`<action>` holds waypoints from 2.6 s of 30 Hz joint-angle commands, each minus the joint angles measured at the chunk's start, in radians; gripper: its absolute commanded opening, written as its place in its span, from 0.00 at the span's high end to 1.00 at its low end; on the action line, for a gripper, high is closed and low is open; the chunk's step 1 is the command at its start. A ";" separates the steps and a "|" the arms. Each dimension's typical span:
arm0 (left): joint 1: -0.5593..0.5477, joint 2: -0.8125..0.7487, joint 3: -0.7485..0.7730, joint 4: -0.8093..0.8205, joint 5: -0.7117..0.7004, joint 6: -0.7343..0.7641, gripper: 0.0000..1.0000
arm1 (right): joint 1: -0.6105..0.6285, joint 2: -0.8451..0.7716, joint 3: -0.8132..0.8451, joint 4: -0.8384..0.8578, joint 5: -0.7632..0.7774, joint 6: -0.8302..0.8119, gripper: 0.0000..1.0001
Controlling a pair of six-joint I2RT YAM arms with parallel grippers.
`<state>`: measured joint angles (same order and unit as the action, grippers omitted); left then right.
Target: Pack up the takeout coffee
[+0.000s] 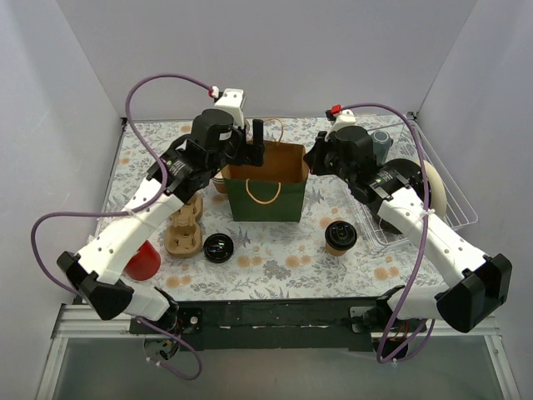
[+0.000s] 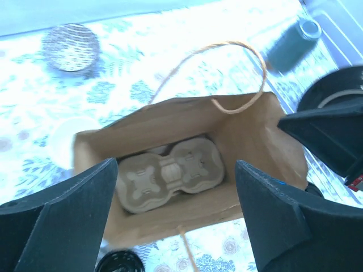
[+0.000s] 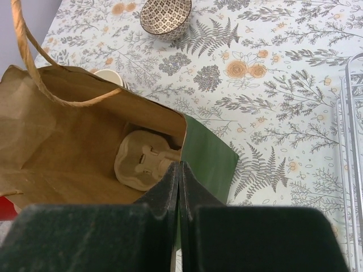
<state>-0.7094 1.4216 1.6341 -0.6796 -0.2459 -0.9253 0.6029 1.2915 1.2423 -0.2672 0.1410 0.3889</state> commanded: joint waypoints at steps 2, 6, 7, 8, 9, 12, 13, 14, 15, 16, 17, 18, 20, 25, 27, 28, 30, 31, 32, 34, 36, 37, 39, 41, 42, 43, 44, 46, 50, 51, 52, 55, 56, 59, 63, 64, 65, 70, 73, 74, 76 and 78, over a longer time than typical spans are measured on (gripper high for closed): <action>-0.001 -0.067 0.026 -0.138 -0.277 -0.090 0.21 | -0.005 -0.011 0.051 0.040 -0.026 -0.044 0.99; -0.001 -0.038 0.046 -0.291 -0.391 -0.170 0.27 | -0.005 -0.015 0.042 0.037 -0.027 -0.059 0.99; -0.001 -0.029 0.043 -0.301 -0.392 -0.185 0.29 | -0.005 -0.015 0.040 0.036 -0.027 -0.061 0.99; -0.001 -0.029 0.038 -0.302 -0.382 -0.188 0.30 | -0.006 -0.018 0.037 0.037 -0.027 -0.061 0.99; 0.001 -0.030 0.014 -0.285 -0.374 -0.188 0.32 | -0.003 -0.020 0.029 0.039 -0.029 -0.059 0.99; 0.004 -0.032 -0.025 -0.258 -0.363 -0.190 0.39 | -0.005 -0.032 0.010 0.060 -0.038 -0.056 0.99; 0.013 -0.026 -0.043 -0.256 -0.366 -0.191 0.40 | -0.005 -0.034 -0.001 0.065 -0.040 -0.055 0.99; 0.016 -0.012 -0.051 -0.253 -0.372 -0.193 0.42 | -0.005 -0.032 -0.001 0.065 -0.041 -0.055 0.99; 0.019 -0.001 -0.059 -0.256 -0.375 -0.195 0.43 | -0.005 -0.032 -0.003 0.066 -0.049 -0.055 0.99; 0.028 0.008 -0.071 -0.255 -0.375 -0.193 0.43 | -0.003 -0.032 -0.003 0.065 -0.053 -0.056 0.99; 0.033 0.026 -0.075 -0.256 -0.377 -0.193 0.46 | -0.005 -0.032 -0.006 0.063 -0.052 -0.059 0.99; 0.034 0.034 -0.077 -0.256 -0.375 -0.195 0.47 | -0.005 -0.032 -0.004 0.063 -0.050 -0.059 0.99; 0.044 0.045 -0.094 -0.244 -0.359 -0.184 0.48 | -0.005 -0.037 -0.007 0.063 -0.050 -0.061 0.99; 0.053 0.028 -0.109 -0.166 -0.302 -0.170 0.71 | -0.005 -0.044 -0.010 0.068 -0.052 -0.071 0.99; 0.053 0.007 -0.135 -0.111 -0.261 -0.152 0.84 | -0.005 -0.052 -0.021 0.086 -0.047 -0.085 0.99; 0.053 -0.028 -0.158 -0.077 -0.212 -0.141 0.95 | -0.005 -0.060 -0.027 0.094 -0.044 -0.088 0.99; 0.051 -0.075 -0.233 0.028 -0.164 -0.119 1.00 | -0.005 -0.072 -0.062 0.124 -0.044 -0.108 0.99; 0.053 -0.119 -0.258 0.061 -0.123 -0.110 1.00 | -0.005 -0.078 -0.076 0.161 -0.044 -0.119 0.99; 0.053 -0.137 -0.276 0.092 -0.107 -0.112 1.00 | -0.005 -0.078 -0.086 0.169 -0.035 -0.127 0.99; 0.053 -0.170 -0.304 0.127 -0.086 -0.122 1.00 | -0.005 -0.074 -0.086 0.149 -0.021 -0.140 0.99; 0.053 -0.171 -0.303 0.108 -0.061 -0.138 1.00 | -0.005 -0.075 -0.077 0.126 -0.023 -0.145 0.99; 0.053 -0.168 -0.293 0.097 -0.053 -0.148 1.00 | -0.005 -0.086 -0.070 0.119 -0.027 -0.143 0.99; 0.053 -0.156 -0.289 0.074 -0.024 -0.155 1.00 | -0.005 -0.101 -0.070 0.102 -0.035 -0.131 0.99; 0.053 -0.168 -0.306 0.072 -0.023 -0.179 1.00 | -0.005 -0.119 -0.070 0.083 -0.041 -0.108 0.99; 0.053 -0.177 -0.325 0.109 -0.018 -0.184 1.00 | -0.005 -0.124 -0.073 0.079 -0.047 -0.107 0.99; 0.053 -0.185 -0.350 0.129 0.003 -0.188 1.00 | -0.003 -0.127 -0.079 0.080 -0.052 -0.102 0.99; 0.053 -0.191 -0.361 0.159 0.028 -0.191 1.00 | -0.005 -0.129 -0.101 0.106 -0.075 -0.101 0.99; 0.051 -0.207 -0.376 0.186 0.101 -0.207 1.00 | -0.003 -0.130 -0.121 0.135 -0.130 -0.133 0.99; 0.051 -0.227 -0.382 0.207 0.174 -0.224 1.00 | -0.005 -0.150 -0.127 0.103 -0.155 -0.177 0.95; 0.051 -0.239 -0.393 0.216 0.181 -0.234 1.00 | -0.005 -0.159 -0.124 0.068 -0.147 -0.183 0.92; 0.051 -0.251 -0.404 0.224 0.194 -0.242 1.00 | -0.005 -0.179 -0.121 0.053 -0.147 -0.194 0.89; 0.047 -0.309 -0.470 0.314 0.194 -0.268 1.00 | -0.003 -0.233 -0.101 0.007 -0.156 -0.191 0.66; 0.047 -0.325 -0.488 0.362 0.188 -0.276 1.00 | -0.003 -0.251 -0.095 -0.001 -0.190 -0.179 0.58; 0.045 -0.389 -0.563 0.410 0.148 -0.270 1.00 | -0.005 -0.336 -0.090 -0.007 -0.253 -0.125 0.46; 0.044 -0.489 -0.657 0.469 0.152 -0.259 1.00 | -0.002 -0.452 -0.089 -0.059 -0.231 -0.029 0.43; 0.044 -0.506 -0.707 0.474 0.161 -0.248 1.00 | -0.003 -0.472 -0.112 -0.067 -0.222 -0.016 0.45; 0.042 -0.539 -0.741 0.474 0.174 -0.248 1.00 | -0.003 -0.491 -0.122 -0.096 -0.190 0.001 0.46; 0.037 -0.668 -0.893 0.469 0.142 -0.222 1.00 | -0.005 -0.589 -0.138 -0.191 -0.081 0.123 0.47; 0.036 -0.717 -0.915 0.462 0.122 -0.172 1.00 | -0.003 -0.569 -0.089 -0.276 -0.101 0.146 0.50; 0.036 -0.724 -0.922 0.462 0.125 -0.158 1.00 | -0.003 -0.558 -0.066 -0.296 -0.112 0.156 0.50; 0.036 -0.750 -0.939 0.445 0.138 -0.142 1.00 | -0.002 -0.534 -0.053 -0.317 -0.182 0.163 0.50; 0.036 -0.786 -0.967 0.430 0.164 -0.158 1.00 | -0.003 -0.512 -0.040 -0.354 -0.199 0.159 0.50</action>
<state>-0.6697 0.7025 0.7033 -0.2462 -0.1001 -1.1141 0.5968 0.7410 1.1500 -0.5377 -0.0017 0.5102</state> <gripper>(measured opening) 0.010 0.504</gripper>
